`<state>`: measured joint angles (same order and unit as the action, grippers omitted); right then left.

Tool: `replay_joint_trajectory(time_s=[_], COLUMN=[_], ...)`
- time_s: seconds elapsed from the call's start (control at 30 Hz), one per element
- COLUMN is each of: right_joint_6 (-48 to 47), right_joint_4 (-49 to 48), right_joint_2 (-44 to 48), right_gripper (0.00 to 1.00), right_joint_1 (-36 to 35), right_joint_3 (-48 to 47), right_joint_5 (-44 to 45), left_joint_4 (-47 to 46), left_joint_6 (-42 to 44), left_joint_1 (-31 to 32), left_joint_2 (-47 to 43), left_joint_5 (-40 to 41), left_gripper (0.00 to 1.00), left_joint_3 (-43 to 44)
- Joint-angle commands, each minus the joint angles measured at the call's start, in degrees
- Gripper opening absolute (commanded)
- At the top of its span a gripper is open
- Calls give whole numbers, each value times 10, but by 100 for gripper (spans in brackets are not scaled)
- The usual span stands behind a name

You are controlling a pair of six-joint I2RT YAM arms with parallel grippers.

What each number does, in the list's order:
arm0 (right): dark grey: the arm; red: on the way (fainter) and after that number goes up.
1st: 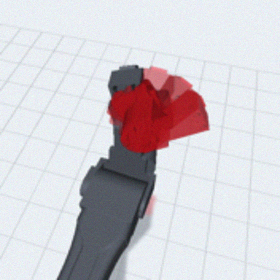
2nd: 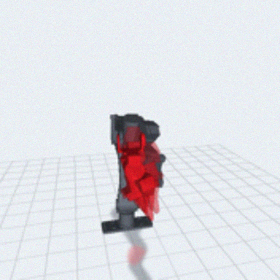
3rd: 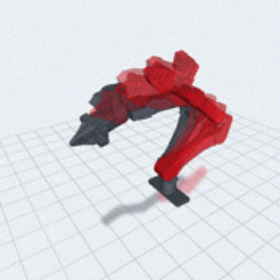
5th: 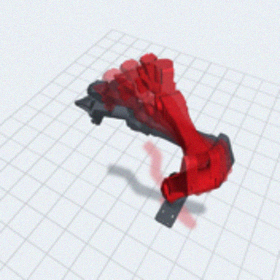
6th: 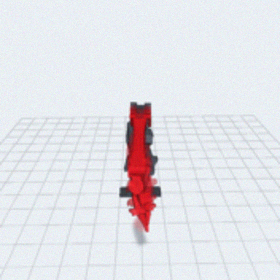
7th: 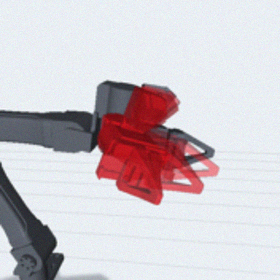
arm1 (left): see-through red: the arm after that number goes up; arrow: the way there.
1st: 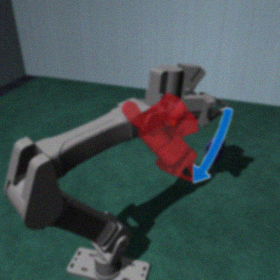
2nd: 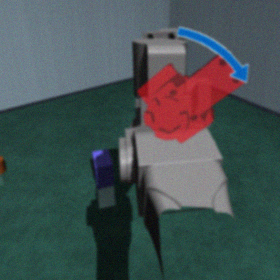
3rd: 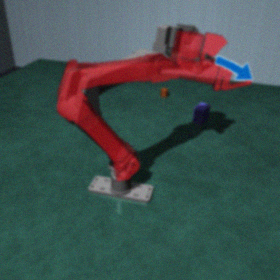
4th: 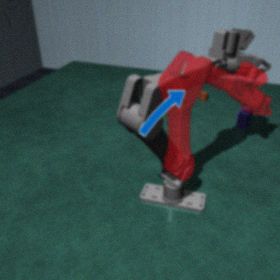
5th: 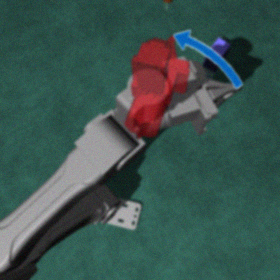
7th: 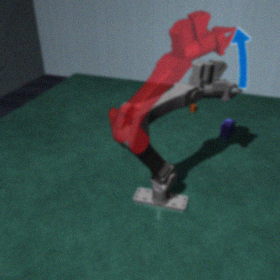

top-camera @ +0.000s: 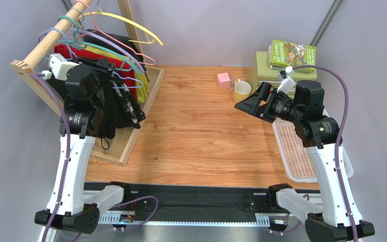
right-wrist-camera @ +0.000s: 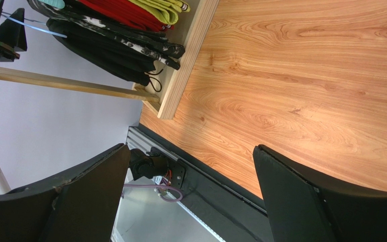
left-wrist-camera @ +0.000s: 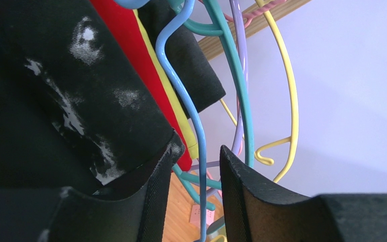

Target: Remove the trousers from the hanger

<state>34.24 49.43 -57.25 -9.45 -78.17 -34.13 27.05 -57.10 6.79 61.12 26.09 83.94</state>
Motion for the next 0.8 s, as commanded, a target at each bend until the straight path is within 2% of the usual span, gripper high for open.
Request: replay_joint_trajectory(time_s=[0.0,0.33,0.4,0.43,0.5,0.63,0.77], right_joint_6=[-11,-14,-14,-14,-14,-15,-14], right_joint_4=[3,4,4,4,4,4,4], right_joint_2=[7,14,15,15,16,17,17], right_gripper=[100,100,100,100,100,100,100], right_joint_1=[2,2,2,2,2,2,2], right_joint_3=[-20,-14,-14,-15,-15,-13,-12], right_joint_5=[0,6,6,6,6,6,5], left_joint_4=[-38,-60,-61,-61,-63,-60,-55], left_joint_6=[-17,-11,-12,-12,-12,-16,-9], left_joint_1=[-6,-20,-23,-24,-24,-24,-24], left_joint_2=[4,15,18,18,17,10,1], left_joint_5=[-18,-26,-31,-35,-39,-47,-53], left_gripper=[45,35,29,22,19,3,0], left_joint_3=[-10,-4,0,2,3,4,16])
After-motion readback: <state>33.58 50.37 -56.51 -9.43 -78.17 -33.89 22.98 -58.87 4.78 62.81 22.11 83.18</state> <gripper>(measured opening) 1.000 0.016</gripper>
